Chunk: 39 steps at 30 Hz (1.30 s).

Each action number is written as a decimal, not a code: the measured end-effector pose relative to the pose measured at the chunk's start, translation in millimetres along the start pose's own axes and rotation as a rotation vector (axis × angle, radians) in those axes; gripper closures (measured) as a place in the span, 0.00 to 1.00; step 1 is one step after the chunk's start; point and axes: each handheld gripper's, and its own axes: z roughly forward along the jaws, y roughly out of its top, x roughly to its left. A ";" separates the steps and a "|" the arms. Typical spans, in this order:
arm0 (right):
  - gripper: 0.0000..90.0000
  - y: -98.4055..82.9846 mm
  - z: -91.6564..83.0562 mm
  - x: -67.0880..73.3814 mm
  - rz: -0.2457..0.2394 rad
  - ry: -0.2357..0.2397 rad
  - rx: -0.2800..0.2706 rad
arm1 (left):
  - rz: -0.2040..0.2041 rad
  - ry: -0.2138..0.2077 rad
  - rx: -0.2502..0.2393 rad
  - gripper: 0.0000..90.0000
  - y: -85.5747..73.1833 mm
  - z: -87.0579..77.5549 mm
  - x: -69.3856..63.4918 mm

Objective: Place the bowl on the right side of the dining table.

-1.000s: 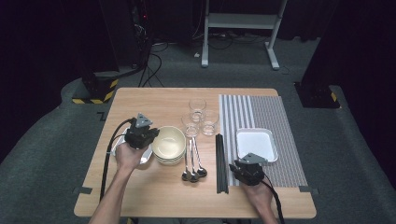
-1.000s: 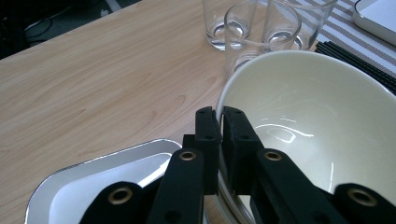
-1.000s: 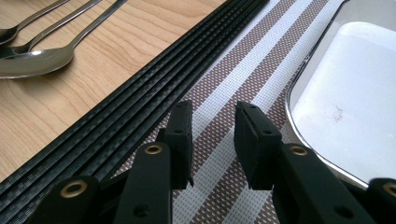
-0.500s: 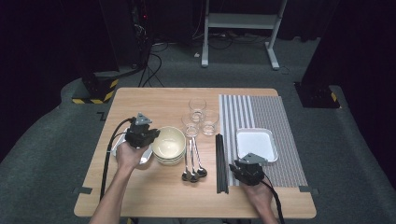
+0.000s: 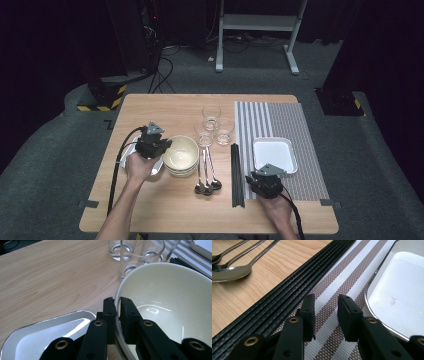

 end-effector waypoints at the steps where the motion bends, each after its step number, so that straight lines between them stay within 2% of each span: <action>1: 0.75 0.0 0.0 0.0 0.000 0.000 0.000 | -0.001 -0.004 -0.002 0.92 -0.1 -0.3 0.4; 13: 0.74 0.0 0.1 -0.4 -0.001 0.004 -0.001 | 0.015 0.003 -0.027 0.93 -0.1 -4.5 -1.2; 21: 0.73 0.0 0.0 -0.3 -0.001 0.005 0.000 | 0.005 -0.004 -0.032 0.93 -0.7 -6.6 -0.2; 39: 0.72 0.1 0.0 0.4 -0.007 0.006 0.002 | -0.064 -0.082 -0.079 0.93 1.1 -18.9 5.1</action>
